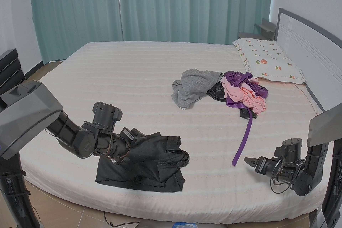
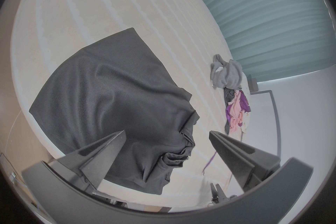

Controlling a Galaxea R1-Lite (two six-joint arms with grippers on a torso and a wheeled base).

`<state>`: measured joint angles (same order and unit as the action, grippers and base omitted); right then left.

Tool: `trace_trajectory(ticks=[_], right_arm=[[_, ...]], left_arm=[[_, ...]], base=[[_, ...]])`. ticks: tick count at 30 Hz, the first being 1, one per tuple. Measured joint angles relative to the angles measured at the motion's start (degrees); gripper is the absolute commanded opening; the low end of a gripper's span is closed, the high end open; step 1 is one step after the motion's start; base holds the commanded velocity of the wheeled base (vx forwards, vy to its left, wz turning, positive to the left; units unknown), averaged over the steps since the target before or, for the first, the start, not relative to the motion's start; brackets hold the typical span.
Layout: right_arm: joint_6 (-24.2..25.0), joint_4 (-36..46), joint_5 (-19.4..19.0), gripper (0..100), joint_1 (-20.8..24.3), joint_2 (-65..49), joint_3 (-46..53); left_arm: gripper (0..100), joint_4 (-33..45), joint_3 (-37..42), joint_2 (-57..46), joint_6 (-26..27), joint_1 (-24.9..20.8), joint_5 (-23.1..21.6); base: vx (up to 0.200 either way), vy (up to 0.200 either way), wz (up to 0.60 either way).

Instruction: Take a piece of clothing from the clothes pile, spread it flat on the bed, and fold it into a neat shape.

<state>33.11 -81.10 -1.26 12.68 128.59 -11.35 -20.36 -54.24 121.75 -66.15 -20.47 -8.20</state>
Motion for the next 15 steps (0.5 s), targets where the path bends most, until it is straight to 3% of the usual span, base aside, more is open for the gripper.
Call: trace_trajectory(ticks=[7,15], right_arm=[[-0.73,9.61,4.78,100,6.94,-0.33,-8.11],[-0.57,18.04,6.51,100,13.18,-1.07,-16.21]], left_arm=[[100,-3.94,4.07,-2.04,-0.12,3.35,-2.39],[100,-9.56,7.33,-1.82,-0.01,4.44,-4.02]], base=[[0.000,0.200,0.00],[0.000,0.200,0.00]])
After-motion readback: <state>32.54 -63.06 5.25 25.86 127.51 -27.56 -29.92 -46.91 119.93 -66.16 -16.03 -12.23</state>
